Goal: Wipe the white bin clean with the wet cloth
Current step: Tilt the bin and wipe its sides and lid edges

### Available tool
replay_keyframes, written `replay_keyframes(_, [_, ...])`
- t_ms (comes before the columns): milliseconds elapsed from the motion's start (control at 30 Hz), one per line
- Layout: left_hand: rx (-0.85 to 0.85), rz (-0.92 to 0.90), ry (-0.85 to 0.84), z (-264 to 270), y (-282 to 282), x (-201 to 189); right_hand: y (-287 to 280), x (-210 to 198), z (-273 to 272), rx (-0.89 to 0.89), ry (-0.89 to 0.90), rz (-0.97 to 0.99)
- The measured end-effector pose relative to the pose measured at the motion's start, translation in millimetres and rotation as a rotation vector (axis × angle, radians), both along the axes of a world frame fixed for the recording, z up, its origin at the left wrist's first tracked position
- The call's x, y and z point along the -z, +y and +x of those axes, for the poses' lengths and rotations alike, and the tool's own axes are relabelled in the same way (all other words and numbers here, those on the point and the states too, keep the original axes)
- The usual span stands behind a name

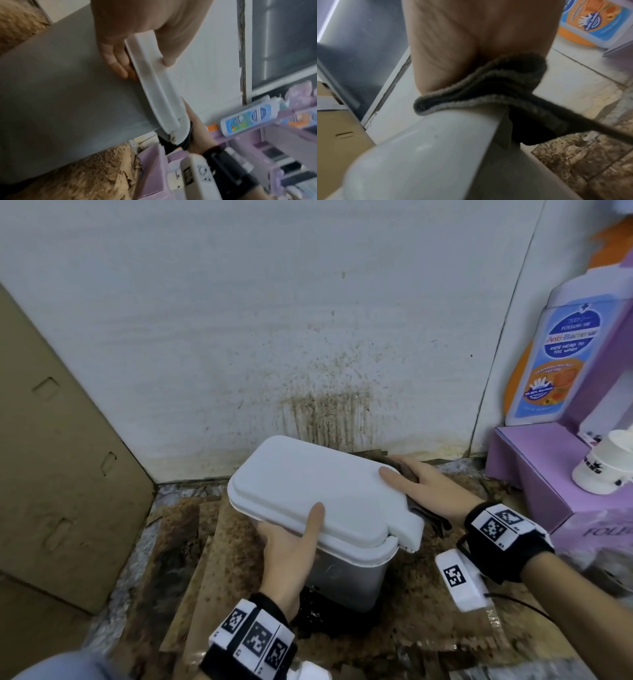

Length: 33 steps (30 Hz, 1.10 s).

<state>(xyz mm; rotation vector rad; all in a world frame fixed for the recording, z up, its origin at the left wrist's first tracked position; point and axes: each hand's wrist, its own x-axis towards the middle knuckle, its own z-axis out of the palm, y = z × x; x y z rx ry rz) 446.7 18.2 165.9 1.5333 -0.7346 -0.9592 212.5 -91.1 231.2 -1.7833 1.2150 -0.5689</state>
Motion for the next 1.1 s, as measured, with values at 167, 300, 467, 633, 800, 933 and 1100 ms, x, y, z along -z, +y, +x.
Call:
replay_keyframes(167, [-0.062,-0.054,-0.012,-11.9,9.5,-13.3,5.7,-3.7,3.1,0.001,0.050,-0.021])
replay_keyframes(300, [-0.043,-0.065,0.019,1.4,4.9,-22.4,24.2,-0.9,14.1,0.036,0.044,-0.001])
replay_keyframes(467, [0.073,-0.101,-0.025,23.9,0.4,-27.9,55.8,13.1,35.4,0.225,-0.062,-0.030])
replay_keyframes(633, [0.230,-0.102,-0.103,40.2,-7.9,-37.8,83.1,18.9,56.3,0.407,-0.097,-0.024])
replay_keyframes(800, [0.270,-0.047,-0.119,50.9,-22.1,-40.6,100.8,18.1,67.2,0.442,-0.161,-0.012])
replay_keyframes(933, [0.320,-0.032,-0.122,55.6,-30.6,-43.0,110.2,26.0,73.8,0.438,-0.259,0.004])
replay_keyframes(1100, [0.382,-0.002,-0.148,67.9,-35.7,-41.9,112.9,36.5,80.7,0.465,-0.356,0.062])
